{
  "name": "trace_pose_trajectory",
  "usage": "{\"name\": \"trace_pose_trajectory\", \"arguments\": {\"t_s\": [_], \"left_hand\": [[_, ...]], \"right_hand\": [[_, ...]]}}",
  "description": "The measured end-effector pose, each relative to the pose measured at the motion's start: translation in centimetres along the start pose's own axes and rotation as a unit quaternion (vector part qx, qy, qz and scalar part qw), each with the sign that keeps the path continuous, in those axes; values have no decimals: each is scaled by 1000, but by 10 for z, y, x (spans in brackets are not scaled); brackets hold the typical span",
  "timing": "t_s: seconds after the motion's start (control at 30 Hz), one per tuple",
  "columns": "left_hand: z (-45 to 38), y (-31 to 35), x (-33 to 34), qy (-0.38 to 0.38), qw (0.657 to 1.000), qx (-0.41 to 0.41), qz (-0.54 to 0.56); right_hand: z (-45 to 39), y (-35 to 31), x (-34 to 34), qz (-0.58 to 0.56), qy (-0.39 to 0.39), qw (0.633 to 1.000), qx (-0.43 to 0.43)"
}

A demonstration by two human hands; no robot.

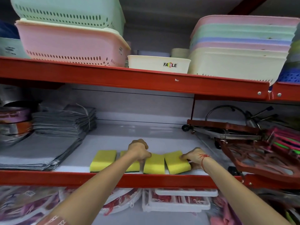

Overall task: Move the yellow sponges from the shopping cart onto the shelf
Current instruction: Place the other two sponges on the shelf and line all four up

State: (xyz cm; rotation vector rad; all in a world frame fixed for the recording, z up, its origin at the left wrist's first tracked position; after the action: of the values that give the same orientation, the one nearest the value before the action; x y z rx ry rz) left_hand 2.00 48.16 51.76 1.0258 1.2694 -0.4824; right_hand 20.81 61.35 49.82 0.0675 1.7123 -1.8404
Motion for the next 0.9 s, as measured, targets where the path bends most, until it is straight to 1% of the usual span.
{"name": "trace_pose_trajectory", "arguments": {"t_s": [0.07, 0.13, 0.17, 0.23, 0.27, 0.33, 0.37, 0.47, 0.6, 0.77, 0.9], "left_hand": [[-2, -3, -2, 18, 1000, 13, -7], [-1, -11, -5, 42, 998, 33, 15], [-1, -16, -7, 55, 997, 44, 23], [3, -32, -11, 86, 994, 67, 12], [4, -41, -11, 105, 991, 78, -5], [8, -61, -9, 133, 986, 94, -42], [10, -71, -8, 139, 983, 99, -64], [16, -102, -3, 130, 977, 103, -136], [21, -130, 2, 86, 974, 102, -186], [22, -141, 8, -3, 980, 86, -177], [21, -141, 8, -28, 980, 83, -178]], "right_hand": [[8, -5, 3, 69, 5, 998, -15], [16, -12, 8, 145, 29, 988, -46], [18, -17, 13, 161, 41, 984, -62], [24, -26, 31, 152, 21, 982, -109], [24, -33, 41, 179, 7, 972, -154], [27, -46, 71, 258, -25, 933, -250], [28, -50, 87, 283, -38, 916, -281], [30, -54, 129, 332, -55, 881, -332], [36, -55, 169, 369, -96, 869, -316], [41, -51, 188, 368, -149, 875, -276], [43, -51, 193, 371, -168, 876, -258]]}}
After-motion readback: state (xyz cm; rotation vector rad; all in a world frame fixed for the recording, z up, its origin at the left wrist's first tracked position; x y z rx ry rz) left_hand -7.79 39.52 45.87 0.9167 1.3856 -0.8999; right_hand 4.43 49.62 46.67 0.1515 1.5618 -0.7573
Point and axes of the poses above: each hand's wrist, its own z-axis away from the middle knuckle, its own x-axis out of the palm, y = z × x, the point moved 2 cm from there along -z, towards the middle knuckle, and after that the axes turned 11 degrees about -z, right-handed, at the moved point
